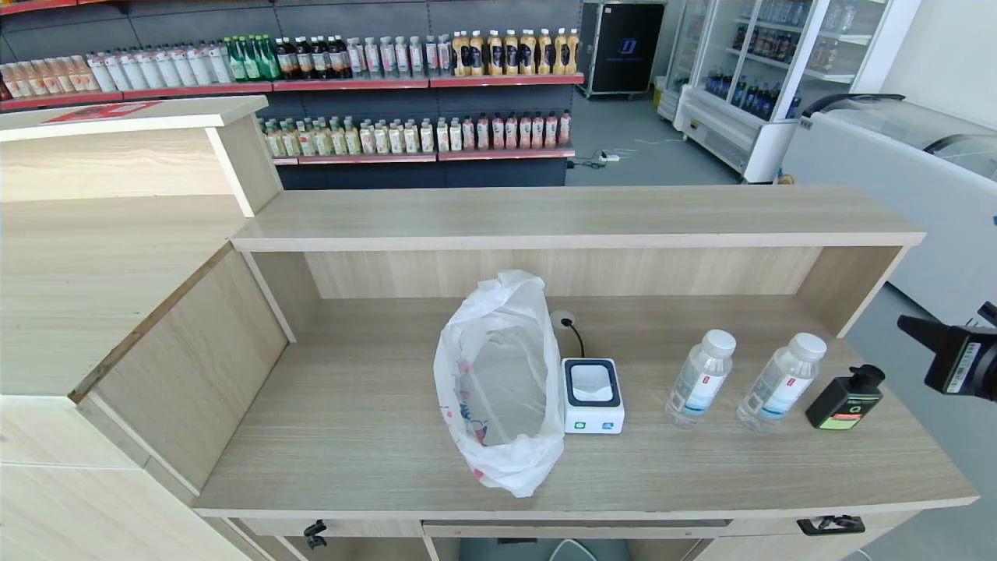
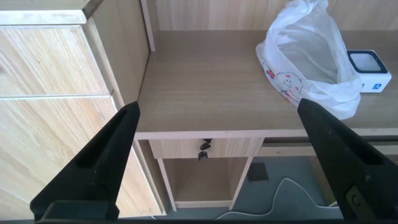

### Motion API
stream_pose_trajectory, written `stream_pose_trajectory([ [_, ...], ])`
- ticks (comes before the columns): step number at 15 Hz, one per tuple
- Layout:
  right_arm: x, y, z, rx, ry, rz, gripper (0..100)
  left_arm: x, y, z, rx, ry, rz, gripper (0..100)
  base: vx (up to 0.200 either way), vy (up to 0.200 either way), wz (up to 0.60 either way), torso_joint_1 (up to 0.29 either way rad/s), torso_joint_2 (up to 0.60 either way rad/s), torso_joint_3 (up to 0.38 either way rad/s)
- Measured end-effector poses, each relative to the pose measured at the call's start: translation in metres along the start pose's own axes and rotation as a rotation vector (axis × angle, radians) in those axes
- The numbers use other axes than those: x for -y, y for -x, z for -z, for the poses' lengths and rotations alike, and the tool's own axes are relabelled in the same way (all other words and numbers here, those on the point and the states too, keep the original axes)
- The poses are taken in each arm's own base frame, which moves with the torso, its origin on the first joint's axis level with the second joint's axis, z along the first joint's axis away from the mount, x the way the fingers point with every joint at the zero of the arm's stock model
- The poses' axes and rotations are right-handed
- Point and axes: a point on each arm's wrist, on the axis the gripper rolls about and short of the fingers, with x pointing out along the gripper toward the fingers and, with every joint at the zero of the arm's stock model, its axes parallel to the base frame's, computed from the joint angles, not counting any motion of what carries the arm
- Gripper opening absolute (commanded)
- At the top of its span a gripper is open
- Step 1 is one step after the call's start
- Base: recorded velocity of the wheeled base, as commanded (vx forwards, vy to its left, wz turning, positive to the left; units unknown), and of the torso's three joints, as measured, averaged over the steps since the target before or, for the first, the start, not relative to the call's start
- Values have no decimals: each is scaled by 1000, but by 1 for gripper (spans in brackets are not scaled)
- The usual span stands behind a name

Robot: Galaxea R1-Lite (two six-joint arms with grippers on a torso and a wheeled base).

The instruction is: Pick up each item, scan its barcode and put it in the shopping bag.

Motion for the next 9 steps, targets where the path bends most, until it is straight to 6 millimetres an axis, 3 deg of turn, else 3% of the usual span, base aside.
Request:
stream_pose_trajectory([
  [7, 3, -37, 35, -148, 135, -24, 0, 0, 0, 0, 0, 0, 0, 100, 0, 0, 0, 0, 0, 0],
  [8, 3, -43, 38, -126, 157, -24, 100, 0, 0, 0, 0, 0, 0, 100, 0, 0, 0, 0, 0, 0],
  [9, 4, -49, 41, -101, 180, -22, 100, 0, 0, 0, 0, 0, 0, 100, 0, 0, 0, 0, 0, 0],
])
